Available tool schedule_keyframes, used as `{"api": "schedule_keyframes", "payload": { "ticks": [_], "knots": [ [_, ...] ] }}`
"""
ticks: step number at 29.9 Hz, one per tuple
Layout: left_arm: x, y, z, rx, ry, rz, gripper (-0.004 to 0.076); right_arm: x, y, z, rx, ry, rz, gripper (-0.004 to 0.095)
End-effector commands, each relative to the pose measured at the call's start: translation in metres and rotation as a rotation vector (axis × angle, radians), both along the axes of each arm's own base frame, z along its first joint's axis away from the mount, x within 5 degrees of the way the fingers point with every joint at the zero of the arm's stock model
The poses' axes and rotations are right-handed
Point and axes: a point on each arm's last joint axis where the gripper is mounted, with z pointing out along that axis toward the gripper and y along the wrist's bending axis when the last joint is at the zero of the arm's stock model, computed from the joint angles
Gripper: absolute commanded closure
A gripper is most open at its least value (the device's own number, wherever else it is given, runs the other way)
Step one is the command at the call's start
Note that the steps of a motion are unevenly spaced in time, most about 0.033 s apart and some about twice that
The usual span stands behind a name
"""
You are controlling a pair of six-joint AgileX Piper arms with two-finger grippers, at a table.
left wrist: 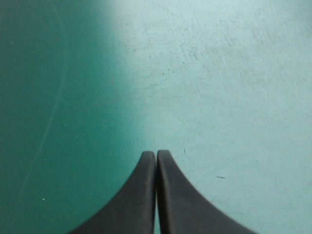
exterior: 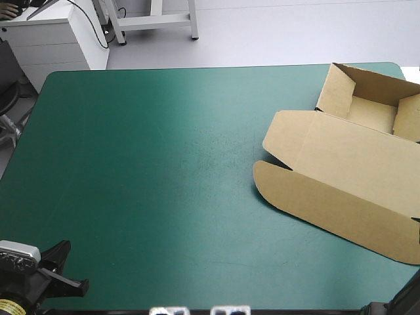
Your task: Fold the box
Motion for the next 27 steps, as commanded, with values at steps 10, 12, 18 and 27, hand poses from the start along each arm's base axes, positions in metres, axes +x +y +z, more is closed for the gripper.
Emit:
{"api": "schedule_keyframes", "payload": {
  "ticks": [10,12,18,27],
  "knots": [
    [0.004,0.003,0.014,0.027,-0.097,0.020,0.0732,-0.196,0.124,0.138,-0.135,-0.465,0.302,0.0924],
    [0.004,0.003,0.014,0.033,-0.099,0.023,0.0732,-0.216,0.134,0.131,-0.145,-0.455,0.310,0.0924],
    [0.005,0.004,0.014,0.044,-0.107,0.030,0.0732,-0.287,0.166,0.086,-0.179,-0.576,0.264,0.0924],
    [0.006,0.003,0.017,-0.024,-0.126,0.047,0.0732,-0.341,0.184,-0.040,-0.177,-0.704,0.170,0.0922]
  ]
}}
